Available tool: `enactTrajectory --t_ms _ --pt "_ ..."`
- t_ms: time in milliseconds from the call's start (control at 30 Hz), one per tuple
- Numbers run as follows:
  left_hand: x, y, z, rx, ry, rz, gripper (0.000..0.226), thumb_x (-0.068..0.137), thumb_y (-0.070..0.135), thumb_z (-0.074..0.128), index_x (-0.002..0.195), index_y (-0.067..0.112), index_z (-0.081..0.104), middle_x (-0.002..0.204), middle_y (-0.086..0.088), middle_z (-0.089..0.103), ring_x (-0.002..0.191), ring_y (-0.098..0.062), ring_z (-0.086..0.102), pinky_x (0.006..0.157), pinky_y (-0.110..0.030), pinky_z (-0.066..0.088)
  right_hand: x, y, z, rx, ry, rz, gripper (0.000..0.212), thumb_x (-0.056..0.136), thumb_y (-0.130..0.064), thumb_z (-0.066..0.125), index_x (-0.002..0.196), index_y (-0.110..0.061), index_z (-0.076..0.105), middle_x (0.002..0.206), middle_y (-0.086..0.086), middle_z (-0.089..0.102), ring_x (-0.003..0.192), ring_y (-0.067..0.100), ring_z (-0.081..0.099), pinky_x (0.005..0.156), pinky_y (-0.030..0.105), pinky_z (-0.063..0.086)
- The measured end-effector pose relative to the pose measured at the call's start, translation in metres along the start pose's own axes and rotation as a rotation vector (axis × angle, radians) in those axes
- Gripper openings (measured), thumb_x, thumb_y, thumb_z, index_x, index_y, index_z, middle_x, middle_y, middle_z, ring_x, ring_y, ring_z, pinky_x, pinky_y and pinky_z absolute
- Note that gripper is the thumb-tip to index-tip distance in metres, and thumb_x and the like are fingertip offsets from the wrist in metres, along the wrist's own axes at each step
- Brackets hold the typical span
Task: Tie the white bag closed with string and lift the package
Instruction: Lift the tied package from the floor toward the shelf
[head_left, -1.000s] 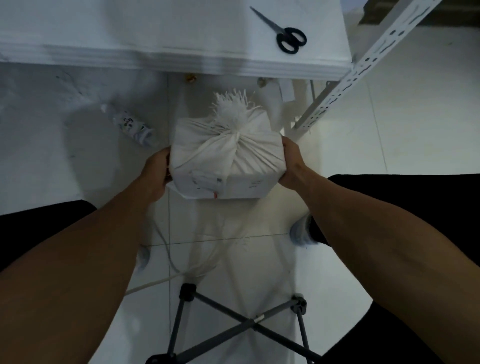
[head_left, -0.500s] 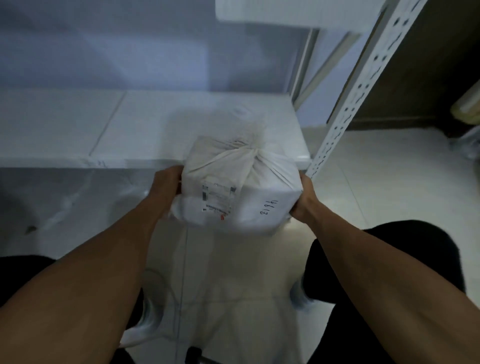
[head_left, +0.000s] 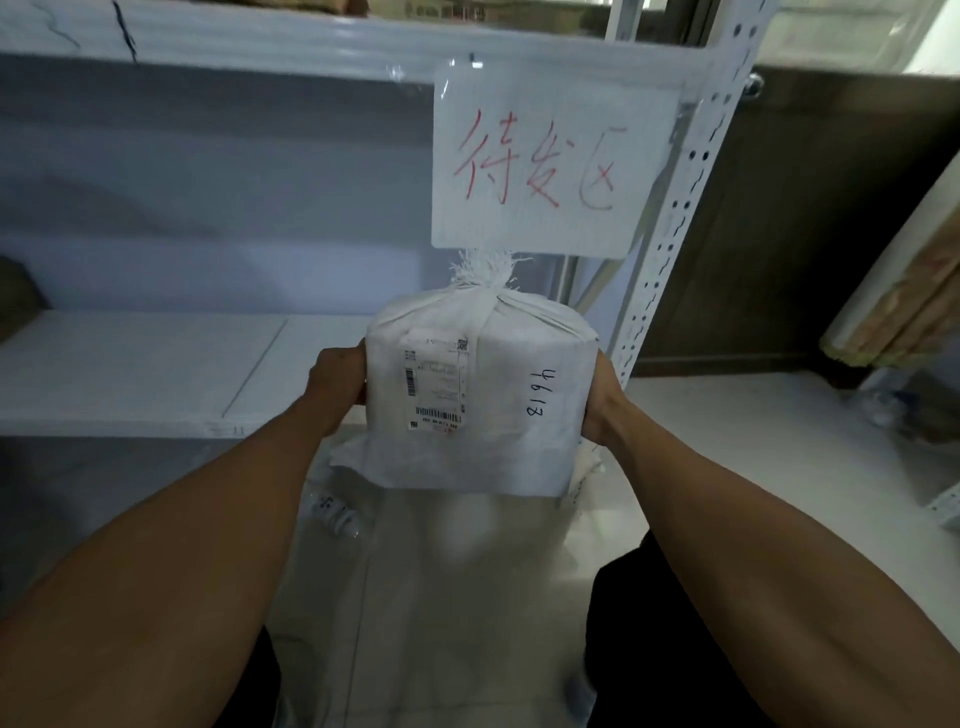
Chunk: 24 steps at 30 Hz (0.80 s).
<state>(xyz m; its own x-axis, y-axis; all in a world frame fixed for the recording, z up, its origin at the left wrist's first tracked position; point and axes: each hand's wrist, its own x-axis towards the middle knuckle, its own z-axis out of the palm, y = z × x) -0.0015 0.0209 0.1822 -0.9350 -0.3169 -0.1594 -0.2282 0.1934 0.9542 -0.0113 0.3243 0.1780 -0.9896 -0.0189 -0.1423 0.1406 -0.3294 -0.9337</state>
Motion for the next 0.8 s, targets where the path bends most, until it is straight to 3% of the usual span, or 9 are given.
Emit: enactTrajectory --t_ms 100,167,433,533,667,800 --pt "-0.009 0.019 -0.006 0.016 0.065 0.023 0.055 0.084 0.050 0.057 0.092 -0.002 0.071 0.085 -0.018 0.074 0.077 -0.032 0.071 0.083 -0.042 0.057 -0.003 -0.020 0.009 0.003 -0.053 0.011 0.037 0.098 -0.039 0.045 0.116 -0.016 0.067 0.093 0.007 0.075 0.082 0.026 0.071 0.072 0.040 0.057" --pt "-0.010 0.028 -0.012 0.004 0.062 0.038 0.057 0.081 0.053 0.056 0.092 -0.001 0.071 0.086 -0.017 0.074 0.078 -0.032 0.071 0.085 -0.046 0.058 -0.004 -0.035 0.015 -0.013 -0.062 0.005 0.033 0.099 -0.037 0.045 0.109 -0.016 0.069 0.085 0.006 0.075 0.077 0.026 0.071 0.067 0.037 0.057" --pt "-0.006 0.041 -0.022 -0.037 0.074 0.051 0.052 0.083 0.055 0.057 0.090 0.005 0.071 0.089 -0.012 0.074 0.078 -0.031 0.071 0.084 -0.046 0.058 0.001 -0.057 0.030 -0.061 -0.150 -0.009 0.032 0.098 -0.038 0.048 0.113 -0.017 0.066 0.086 0.004 0.075 0.074 0.022 0.071 0.066 0.034 0.058" --pt "0.002 0.033 -0.024 -0.065 0.060 0.030 0.052 0.080 0.053 0.059 0.092 0.004 0.070 0.091 -0.013 0.074 0.081 -0.032 0.071 0.085 -0.048 0.058 0.008 -0.048 0.028 -0.100 -0.133 0.035 0.035 0.096 -0.042 0.049 0.110 -0.017 0.068 0.093 0.005 0.075 0.079 0.023 0.073 0.071 0.037 0.059" --pt "0.024 0.018 -0.023 -0.188 -0.010 -0.023 0.052 0.074 0.056 0.057 0.106 0.017 0.070 0.105 -0.009 0.073 0.097 -0.031 0.068 0.084 -0.043 0.057 0.028 -0.030 0.031 -0.085 -0.094 0.156 0.044 0.086 -0.044 0.056 0.120 -0.019 0.068 0.125 0.010 0.068 0.112 0.033 0.065 0.099 0.052 0.049" --pt "0.051 0.017 -0.016 -0.312 -0.017 -0.019 0.032 0.085 0.049 0.052 0.102 0.029 0.069 0.106 -0.001 0.071 0.099 -0.022 0.063 0.084 -0.038 0.051 0.055 -0.018 0.042 0.071 -0.128 0.199 0.038 0.093 -0.036 0.048 0.114 -0.016 0.071 0.113 0.012 0.071 0.101 0.032 0.067 0.099 0.047 0.048"
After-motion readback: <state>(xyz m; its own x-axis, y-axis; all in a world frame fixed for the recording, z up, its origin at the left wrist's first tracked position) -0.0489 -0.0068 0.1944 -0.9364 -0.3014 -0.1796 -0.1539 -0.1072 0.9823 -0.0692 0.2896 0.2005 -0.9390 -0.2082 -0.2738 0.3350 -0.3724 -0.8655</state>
